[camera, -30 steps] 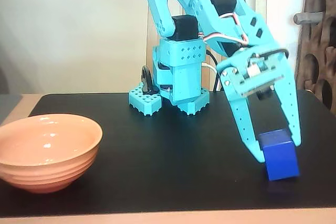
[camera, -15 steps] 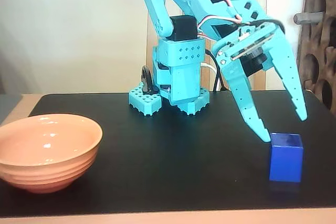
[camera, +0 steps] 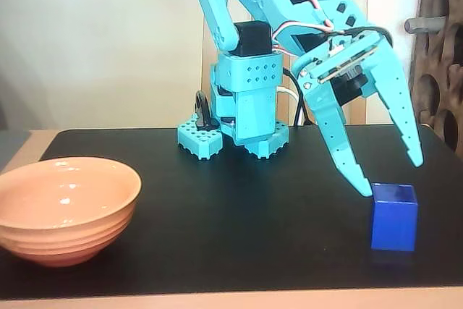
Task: Place the blue cube in the orange bowl.
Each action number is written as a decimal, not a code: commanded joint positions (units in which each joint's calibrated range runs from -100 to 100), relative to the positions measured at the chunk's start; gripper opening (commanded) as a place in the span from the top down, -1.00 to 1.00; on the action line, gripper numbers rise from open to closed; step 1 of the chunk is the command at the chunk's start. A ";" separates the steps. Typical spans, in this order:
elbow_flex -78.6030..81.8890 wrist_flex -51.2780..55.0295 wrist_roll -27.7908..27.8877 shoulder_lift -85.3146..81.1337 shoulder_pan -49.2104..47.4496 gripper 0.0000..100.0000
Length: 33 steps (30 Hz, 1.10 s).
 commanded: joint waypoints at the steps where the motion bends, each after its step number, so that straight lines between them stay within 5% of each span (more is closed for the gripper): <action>1: -2.84 -1.37 -0.73 -2.63 2.55 0.62; 8: -1.12 -1.37 -0.84 -2.63 3.55 0.36; 33: 2.60 -2.24 -3.30 -3.49 8.87 0.36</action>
